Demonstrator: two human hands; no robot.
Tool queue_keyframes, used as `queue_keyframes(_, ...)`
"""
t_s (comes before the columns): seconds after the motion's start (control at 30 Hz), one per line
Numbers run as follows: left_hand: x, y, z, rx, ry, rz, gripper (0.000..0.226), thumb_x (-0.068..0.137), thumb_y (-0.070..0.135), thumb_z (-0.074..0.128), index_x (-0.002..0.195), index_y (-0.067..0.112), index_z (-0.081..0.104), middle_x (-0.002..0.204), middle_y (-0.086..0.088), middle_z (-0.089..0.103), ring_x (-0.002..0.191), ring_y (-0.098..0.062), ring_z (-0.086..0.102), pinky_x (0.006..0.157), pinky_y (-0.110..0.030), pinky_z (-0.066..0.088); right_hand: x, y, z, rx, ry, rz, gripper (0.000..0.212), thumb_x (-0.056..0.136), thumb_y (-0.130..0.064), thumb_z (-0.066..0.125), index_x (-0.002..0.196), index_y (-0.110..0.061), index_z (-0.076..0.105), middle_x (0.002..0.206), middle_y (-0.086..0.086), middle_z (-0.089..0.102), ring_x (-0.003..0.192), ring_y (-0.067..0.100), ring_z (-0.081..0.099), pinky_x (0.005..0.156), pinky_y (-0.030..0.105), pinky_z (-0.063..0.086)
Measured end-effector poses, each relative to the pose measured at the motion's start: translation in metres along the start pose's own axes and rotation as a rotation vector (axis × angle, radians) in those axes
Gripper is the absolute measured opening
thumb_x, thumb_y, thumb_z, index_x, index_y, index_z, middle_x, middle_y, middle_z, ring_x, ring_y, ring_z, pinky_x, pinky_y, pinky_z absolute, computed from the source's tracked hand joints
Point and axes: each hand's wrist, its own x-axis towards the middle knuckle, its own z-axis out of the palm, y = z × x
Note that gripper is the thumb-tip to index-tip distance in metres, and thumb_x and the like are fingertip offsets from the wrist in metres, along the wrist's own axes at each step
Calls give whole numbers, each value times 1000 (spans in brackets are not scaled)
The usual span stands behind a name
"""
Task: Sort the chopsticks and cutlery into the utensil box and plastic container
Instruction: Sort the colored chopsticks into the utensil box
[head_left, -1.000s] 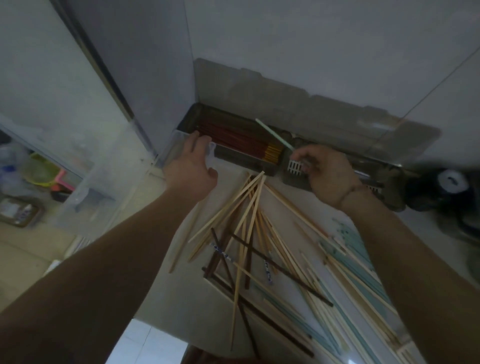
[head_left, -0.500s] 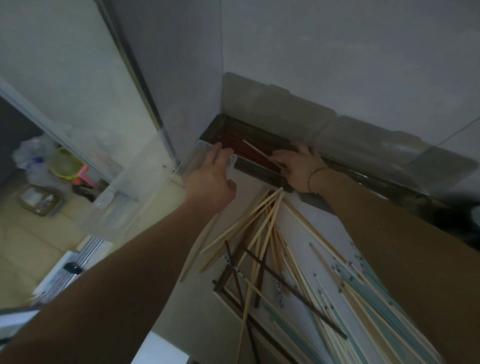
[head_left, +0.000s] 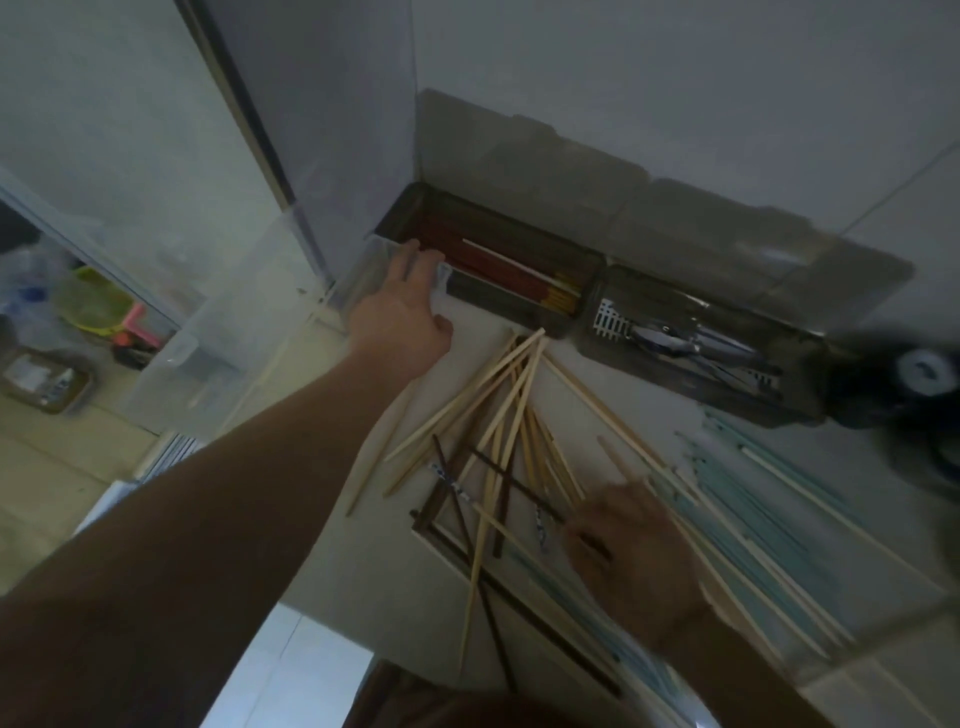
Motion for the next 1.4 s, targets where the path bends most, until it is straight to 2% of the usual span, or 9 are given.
queue_keyframes(0.2, 2, -2, 1, 13, -4, 8, 69, 79, 34, 61, 142, 31, 32, 157, 4, 23, 128, -27, 49, 97, -47, 48, -56, -8, 0, 5, -27, -21, 9, 80, -35, 63, 76, -28, 68, 79, -8, 57, 76, 17, 55, 61, 28, 48)
queue_keyframes(0.33, 2, -1, 0, 17, 2, 6, 70, 78, 34, 62, 141, 31, 32, 156, 6, 24, 126, -26, 50, 94, -46, 49, -72, -4, 7, -90, -76, 64, 16, 79, -39, 57, 79, -31, 71, 79, -8, 60, 74, 18, 58, 59, 26, 48)
queue_keyframes(0.43, 1, -1, -1, 15, 1, 4, 71, 78, 34, 62, 143, 31, 32, 157, 6, 23, 130, -24, 46, 96, -47, 49, -74, 1, 10, -169, -55, 128, 20, 78, -38, 53, 77, -28, 71, 77, -7, 60, 73, 20, 58, 58, 28, 48)
queue_keyframes(0.6, 1, 0, -1, 25, -12, -6, 71, 80, 33, 62, 143, 31, 31, 157, 6, 22, 128, -26, 48, 93, -47, 50, -75, -6, 9, -298, -11, 93, 21, 76, -34, 51, 71, -25, 70, 75, -5, 60, 70, 23, 58, 53, 30, 43)
queue_keyframes(0.77, 0, 0, -1, 4, 12, 0, 71, 78, 32, 63, 142, 31, 33, 157, 5, 24, 129, -24, 47, 94, -46, 50, -75, -10, 10, -295, 51, 120, 25, 78, -37, 52, 66, -24, 69, 73, -5, 61, 67, 23, 59, 50, 30, 44)
queue_keyframes(0.97, 0, 1, -2, 18, -2, -7, 70, 79, 33, 63, 142, 32, 32, 157, 7, 23, 128, -24, 48, 94, -46, 50, -68, -20, 8, -308, -99, 148, 23, 74, -32, 51, 56, -23, 62, 69, -3, 60, 63, 22, 63, 40, 28, 43)
queue_keyframes(1.13, 1, 0, -3, 31, 3, -4, 70, 79, 34, 63, 142, 32, 32, 157, 7, 24, 125, -26, 51, 93, -47, 51, -55, -28, -13, -76, -228, 331, 16, 68, -38, 64, 54, -33, 58, 52, -16, 47, 51, 2, 55, 41, 9, 23)
queue_keyframes(1.23, 2, 1, -1, 38, 6, -11, 70, 80, 34, 63, 143, 32, 31, 157, 7, 23, 124, -26, 52, 93, -46, 51, -35, -28, -46, 277, -254, 437, 24, 81, -31, 71, 61, -42, 64, 52, -20, 57, 52, 1, 55, 50, 8, 36)
queue_keyframes(1.4, 1, -1, 0, 40, 20, 5, 71, 80, 36, 62, 143, 32, 30, 157, 6, 23, 123, -26, 53, 93, -45, 51, 25, -28, -92, 613, 56, 426, 18, 88, -13, 64, 73, -21, 68, 50, 5, 62, 40, 11, 48, 45, 18, 38)
